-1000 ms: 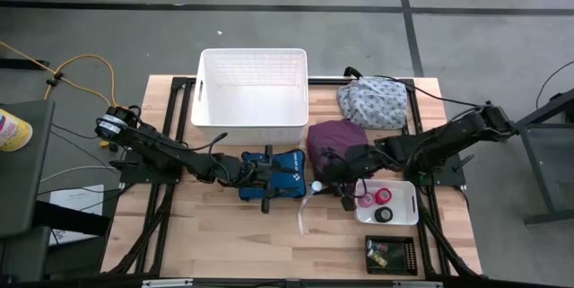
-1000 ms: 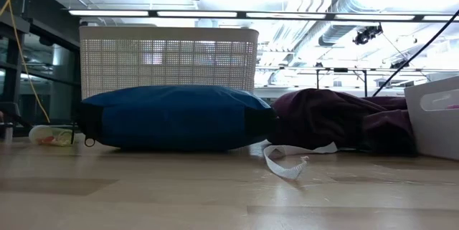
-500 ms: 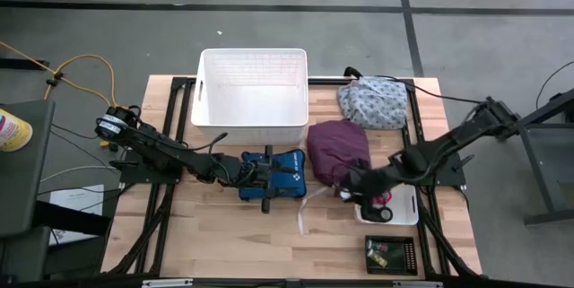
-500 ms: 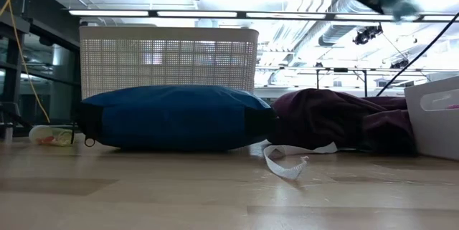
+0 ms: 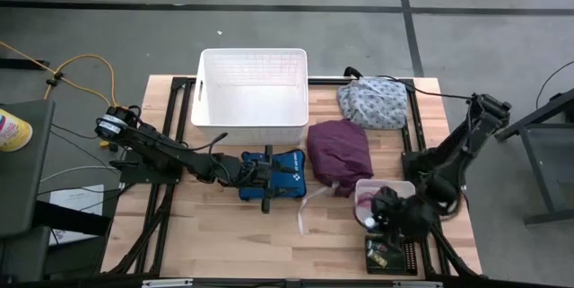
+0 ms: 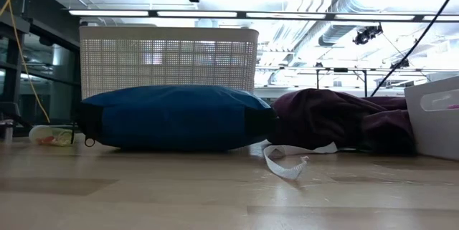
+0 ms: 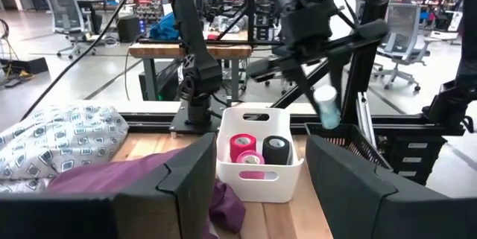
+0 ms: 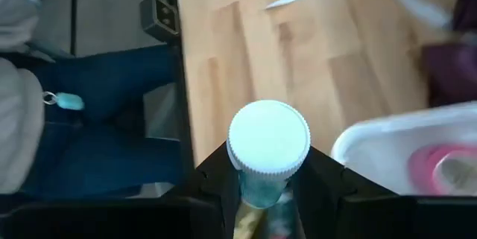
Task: Pick & Place Medicine items
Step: Put the blue pill bottle into the black bin
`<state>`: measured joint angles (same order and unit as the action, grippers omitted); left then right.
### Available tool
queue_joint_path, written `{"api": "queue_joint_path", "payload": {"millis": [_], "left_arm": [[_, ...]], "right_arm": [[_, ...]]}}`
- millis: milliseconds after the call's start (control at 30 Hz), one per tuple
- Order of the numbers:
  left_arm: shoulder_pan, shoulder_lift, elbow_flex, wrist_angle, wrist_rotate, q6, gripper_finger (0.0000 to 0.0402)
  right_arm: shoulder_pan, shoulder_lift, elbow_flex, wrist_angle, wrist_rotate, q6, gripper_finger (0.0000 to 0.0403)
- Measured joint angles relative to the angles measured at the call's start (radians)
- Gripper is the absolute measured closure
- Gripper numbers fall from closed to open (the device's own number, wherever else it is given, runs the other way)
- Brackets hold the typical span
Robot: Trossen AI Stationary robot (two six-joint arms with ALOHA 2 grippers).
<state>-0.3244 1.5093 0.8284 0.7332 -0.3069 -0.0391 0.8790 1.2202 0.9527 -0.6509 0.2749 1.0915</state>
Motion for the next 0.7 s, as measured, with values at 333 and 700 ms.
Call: {"api": "queue_joint_path", "payload": {"millis": [333,700], "left_arm": [[0.000,0.000,0.000,0.000,-0.002,-0.007,0.0199],[0.000,0.000,0.000,0.000,-0.002,-0.006,0.0199]], "right_arm": [[0.185,0.147,0.000,0.014,-0.026,0.331,0.0307],[0.230,0.303,0.000,0.042,-0.197,0.535,0.0307]]}}
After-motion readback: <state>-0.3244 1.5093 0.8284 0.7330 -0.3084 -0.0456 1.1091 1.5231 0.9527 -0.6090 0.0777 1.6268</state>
